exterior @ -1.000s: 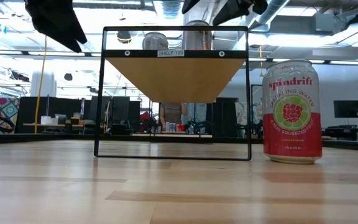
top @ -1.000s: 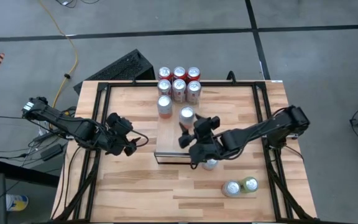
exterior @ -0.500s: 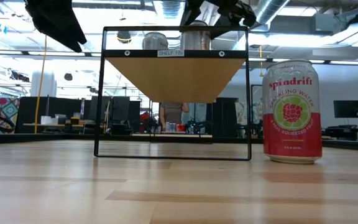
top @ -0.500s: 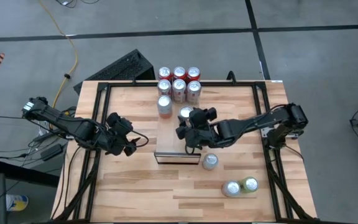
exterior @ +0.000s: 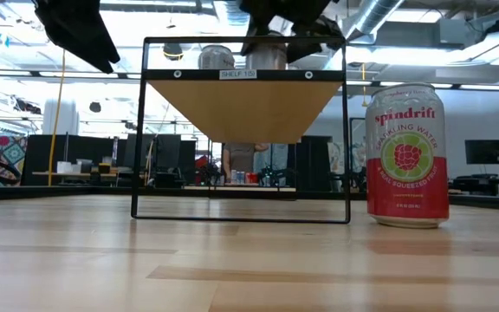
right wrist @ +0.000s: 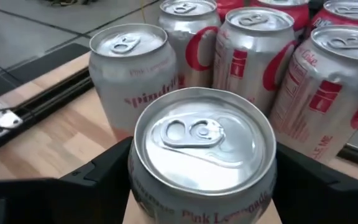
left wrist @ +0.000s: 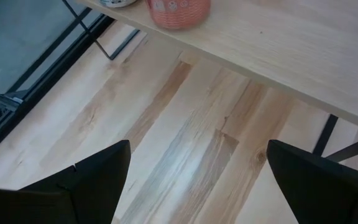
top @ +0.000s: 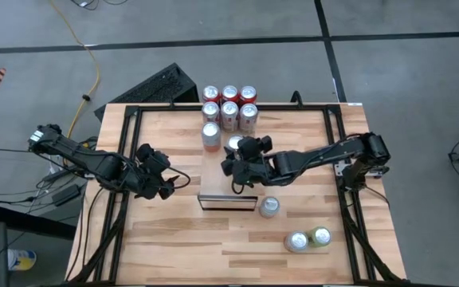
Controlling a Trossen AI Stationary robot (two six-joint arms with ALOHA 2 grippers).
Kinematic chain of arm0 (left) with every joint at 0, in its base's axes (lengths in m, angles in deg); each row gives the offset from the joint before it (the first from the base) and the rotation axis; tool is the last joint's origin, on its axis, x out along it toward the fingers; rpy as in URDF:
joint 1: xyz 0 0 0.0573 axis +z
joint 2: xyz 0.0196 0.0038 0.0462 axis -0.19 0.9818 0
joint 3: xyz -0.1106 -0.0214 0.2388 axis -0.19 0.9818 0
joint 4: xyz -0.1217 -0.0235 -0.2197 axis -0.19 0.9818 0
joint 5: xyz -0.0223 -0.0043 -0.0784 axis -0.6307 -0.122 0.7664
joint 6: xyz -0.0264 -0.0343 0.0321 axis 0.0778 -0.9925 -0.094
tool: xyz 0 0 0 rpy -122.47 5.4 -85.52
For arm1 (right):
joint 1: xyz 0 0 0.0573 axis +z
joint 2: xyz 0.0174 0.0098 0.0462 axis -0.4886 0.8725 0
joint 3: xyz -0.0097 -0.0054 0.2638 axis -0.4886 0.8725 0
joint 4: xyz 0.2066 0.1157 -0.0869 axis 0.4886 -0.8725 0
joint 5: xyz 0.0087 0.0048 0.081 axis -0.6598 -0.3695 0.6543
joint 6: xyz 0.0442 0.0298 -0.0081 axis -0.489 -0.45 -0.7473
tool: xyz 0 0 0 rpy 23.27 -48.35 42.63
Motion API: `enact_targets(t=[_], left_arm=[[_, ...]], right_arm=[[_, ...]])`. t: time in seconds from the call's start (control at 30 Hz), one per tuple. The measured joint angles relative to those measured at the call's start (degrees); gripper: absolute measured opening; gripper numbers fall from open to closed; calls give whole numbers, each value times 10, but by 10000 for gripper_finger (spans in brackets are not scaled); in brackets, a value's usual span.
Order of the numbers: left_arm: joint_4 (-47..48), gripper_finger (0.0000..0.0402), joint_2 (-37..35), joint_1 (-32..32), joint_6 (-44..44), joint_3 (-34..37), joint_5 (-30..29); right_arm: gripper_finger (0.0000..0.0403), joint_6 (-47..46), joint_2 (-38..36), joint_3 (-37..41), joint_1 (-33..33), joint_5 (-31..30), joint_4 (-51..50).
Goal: Place canned beverage on shelf
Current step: Put the left orange-white soda can on the shelf aligned with the other orange-white soda can
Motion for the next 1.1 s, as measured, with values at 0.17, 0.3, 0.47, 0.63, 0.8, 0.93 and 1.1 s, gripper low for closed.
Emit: enact_targets(t=[0.17,0.3,0.47,0.63,0.8,0.93,1.1], left_arm=[[2,363,0,0,0,0,0],[2,363,0,0,4,0,-1],[1,363,0,0,20,0,5],[-8,363,0,4,34,0,5],[-41,363,0,11,30,0,9],[-82,363,0,11,19,0,-9],[-131,363,0,11,25,0,-40]], right_arm=[[288,-4,0,0,1,1,-1],[285,23,-14,2,2,20,-7],[284,149,-44,3,1,101,-12],[283,289,-85,5,-13,209,-5],[283,405,-144,64,-62,330,82],[282,433,-200,136,-108,412,133],[282,469,-280,226,-142,474,240]])
